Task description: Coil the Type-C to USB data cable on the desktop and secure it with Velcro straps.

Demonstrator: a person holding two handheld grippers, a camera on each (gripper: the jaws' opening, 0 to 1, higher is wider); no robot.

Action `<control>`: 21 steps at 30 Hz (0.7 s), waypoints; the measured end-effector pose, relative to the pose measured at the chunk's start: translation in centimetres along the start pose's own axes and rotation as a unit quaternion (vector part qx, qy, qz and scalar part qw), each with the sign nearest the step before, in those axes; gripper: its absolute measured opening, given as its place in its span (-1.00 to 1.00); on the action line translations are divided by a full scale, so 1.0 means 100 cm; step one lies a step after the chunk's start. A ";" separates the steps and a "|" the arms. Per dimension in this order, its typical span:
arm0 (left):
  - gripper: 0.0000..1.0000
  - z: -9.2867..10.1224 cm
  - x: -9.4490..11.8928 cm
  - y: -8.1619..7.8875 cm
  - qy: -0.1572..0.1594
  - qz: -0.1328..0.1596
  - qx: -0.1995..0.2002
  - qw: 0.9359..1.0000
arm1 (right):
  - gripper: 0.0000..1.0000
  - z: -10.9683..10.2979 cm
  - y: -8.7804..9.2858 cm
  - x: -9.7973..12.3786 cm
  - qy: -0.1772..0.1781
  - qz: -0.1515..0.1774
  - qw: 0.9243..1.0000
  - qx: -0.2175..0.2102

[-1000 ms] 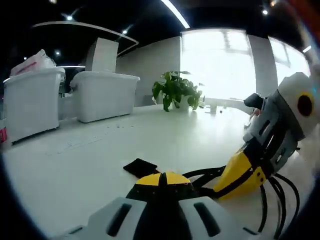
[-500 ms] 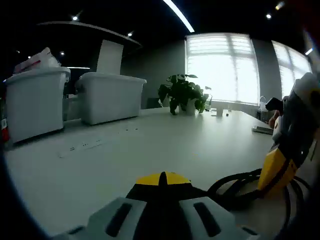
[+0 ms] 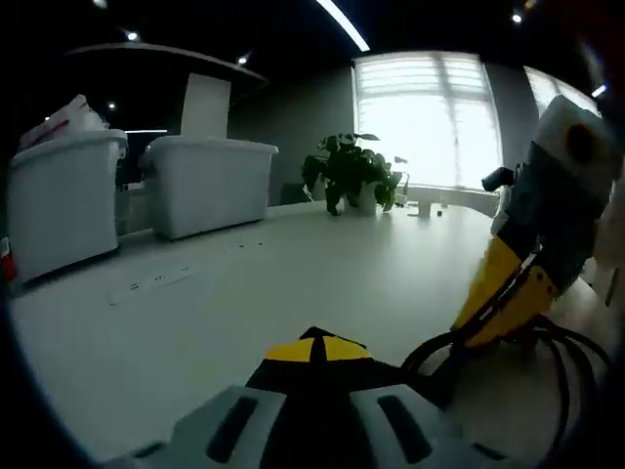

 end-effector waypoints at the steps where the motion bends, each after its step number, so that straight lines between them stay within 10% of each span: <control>1: -0.95 0.001 0.000 0.000 0.000 0.000 0.000 1.000 | -0.98 0.005 0.004 -0.006 0.000 -0.001 1.000 0.002; 16: -0.94 0.025 0.000 -0.007 -0.003 0.003 -0.003 1.000 | -0.98 0.031 0.021 -0.035 -0.015 0.015 0.994 -0.105; 21: -0.94 -0.015 0.005 0.007 -0.083 -0.017 0.012 0.996 | -0.98 0.034 0.023 -0.037 -0.039 0.008 0.987 -0.153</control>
Point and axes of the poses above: the point that each gripper's makers call its tool centre point, and the gripper's own axes: x roughly backward along the fingers, z roughly to its right, y roughly out of its underside, the point moved 5 cm from there along x, roughly backward along the fingers, and after that the axes turned 14 degrees about -x, right-handed, at the moved point
